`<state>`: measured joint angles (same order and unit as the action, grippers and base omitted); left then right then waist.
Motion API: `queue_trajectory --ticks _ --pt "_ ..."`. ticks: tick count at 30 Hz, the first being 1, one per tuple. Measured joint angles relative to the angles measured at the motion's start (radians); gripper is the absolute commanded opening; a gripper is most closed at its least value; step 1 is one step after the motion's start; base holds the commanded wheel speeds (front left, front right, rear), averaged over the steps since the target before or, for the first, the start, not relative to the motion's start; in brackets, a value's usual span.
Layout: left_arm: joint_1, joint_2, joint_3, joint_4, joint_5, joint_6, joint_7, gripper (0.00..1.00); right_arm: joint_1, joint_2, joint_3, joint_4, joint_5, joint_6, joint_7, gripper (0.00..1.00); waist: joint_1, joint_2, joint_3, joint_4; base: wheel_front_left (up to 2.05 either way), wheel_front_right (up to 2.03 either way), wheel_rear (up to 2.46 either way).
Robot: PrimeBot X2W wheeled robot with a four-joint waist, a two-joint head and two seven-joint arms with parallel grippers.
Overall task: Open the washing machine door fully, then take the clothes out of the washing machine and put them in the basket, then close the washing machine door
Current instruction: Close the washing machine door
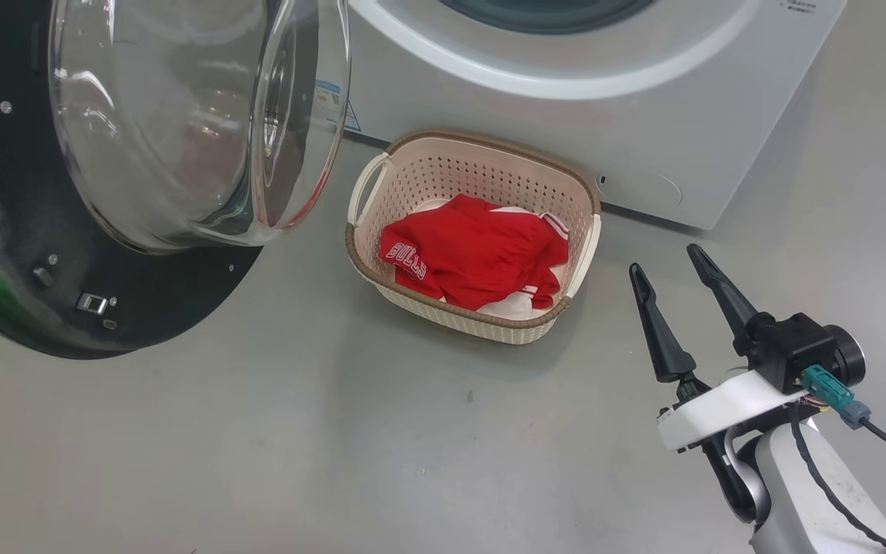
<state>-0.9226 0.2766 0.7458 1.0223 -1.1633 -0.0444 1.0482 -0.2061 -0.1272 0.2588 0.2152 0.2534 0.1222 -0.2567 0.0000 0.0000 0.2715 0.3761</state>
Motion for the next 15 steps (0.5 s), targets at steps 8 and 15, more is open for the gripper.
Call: queue_trajectory --ticks 8,15 --pt "0.026 -0.036 -0.007 -0.030 -0.030 -0.028 0.089 0.00 0.008 0.006 -0.001 0.001 0.000 0.000 0.000 1.00 0.0000 0.0000 -0.020 0.003 0.00 0.00 0.00" --pt "0.046 -0.092 -0.034 -0.063 -0.044 -0.040 0.146 0.00 0.011 0.010 -0.001 0.001 0.000 0.000 0.000 1.00 0.0000 0.0000 -0.030 0.004 0.00 0.00 0.00"
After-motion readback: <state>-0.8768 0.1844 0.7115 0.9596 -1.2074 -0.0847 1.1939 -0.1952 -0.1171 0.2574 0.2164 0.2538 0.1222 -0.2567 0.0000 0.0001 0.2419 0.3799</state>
